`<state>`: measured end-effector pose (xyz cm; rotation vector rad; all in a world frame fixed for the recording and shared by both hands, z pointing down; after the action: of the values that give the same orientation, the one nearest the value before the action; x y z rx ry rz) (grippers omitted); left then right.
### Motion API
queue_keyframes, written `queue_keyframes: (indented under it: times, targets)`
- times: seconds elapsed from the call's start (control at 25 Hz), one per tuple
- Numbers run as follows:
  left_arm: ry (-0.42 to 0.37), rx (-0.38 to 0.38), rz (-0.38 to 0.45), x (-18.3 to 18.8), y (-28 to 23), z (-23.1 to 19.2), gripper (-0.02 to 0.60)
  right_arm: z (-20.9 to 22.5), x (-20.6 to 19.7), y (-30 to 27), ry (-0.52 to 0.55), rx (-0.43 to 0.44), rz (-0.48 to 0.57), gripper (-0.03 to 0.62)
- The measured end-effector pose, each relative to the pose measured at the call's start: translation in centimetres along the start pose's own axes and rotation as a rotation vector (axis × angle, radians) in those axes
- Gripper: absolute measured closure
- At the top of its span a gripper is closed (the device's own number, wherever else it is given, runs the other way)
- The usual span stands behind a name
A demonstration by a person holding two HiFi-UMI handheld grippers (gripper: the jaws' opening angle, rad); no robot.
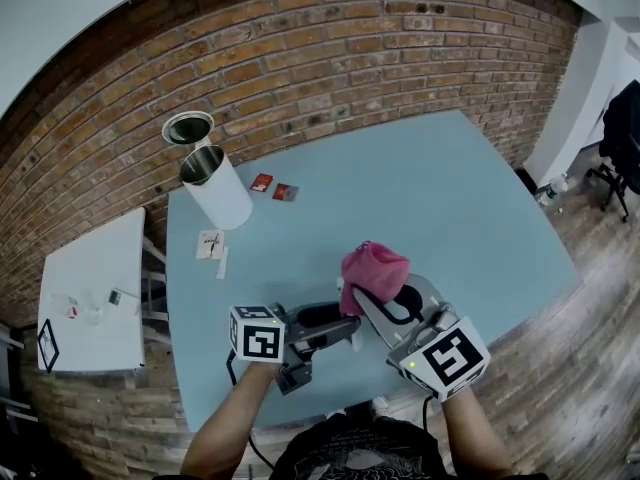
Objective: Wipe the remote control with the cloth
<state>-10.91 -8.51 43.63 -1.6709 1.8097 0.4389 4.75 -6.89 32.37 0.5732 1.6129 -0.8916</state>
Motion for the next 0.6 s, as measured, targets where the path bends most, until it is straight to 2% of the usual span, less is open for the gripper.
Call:
queue_keyframes:
  times: [0.12,0.36,0.6]
  targets:
    - [-0.015,-0.009,-0.024,-0.1,-0.4,0.3,0.37,0.9,0.0,0.1,-0.013,-0.006,0.017,0.53]
    - [-0.042,-0.026,-0.06,-0.1,-0.6,0.6,0.37,3.3,0.5,0.5,-0.165,-0.029,0.058,0.53]
    - [-0.08,-0.063,-0.096,0.0,-0.8,1.1,0.37,4.0,1.1,0.1,-0.16,0.043,0.031,0.53]
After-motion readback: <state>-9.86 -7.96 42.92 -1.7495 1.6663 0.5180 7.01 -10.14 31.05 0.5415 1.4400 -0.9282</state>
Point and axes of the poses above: the fingertips, and each gripper's own axes: y backward along the fingers, z to its right, x out of its top, the point moved 9 cm from there along y, backward along the fingers, and after that the axes turned 10 degrees about -z, right-handed, at the moved point
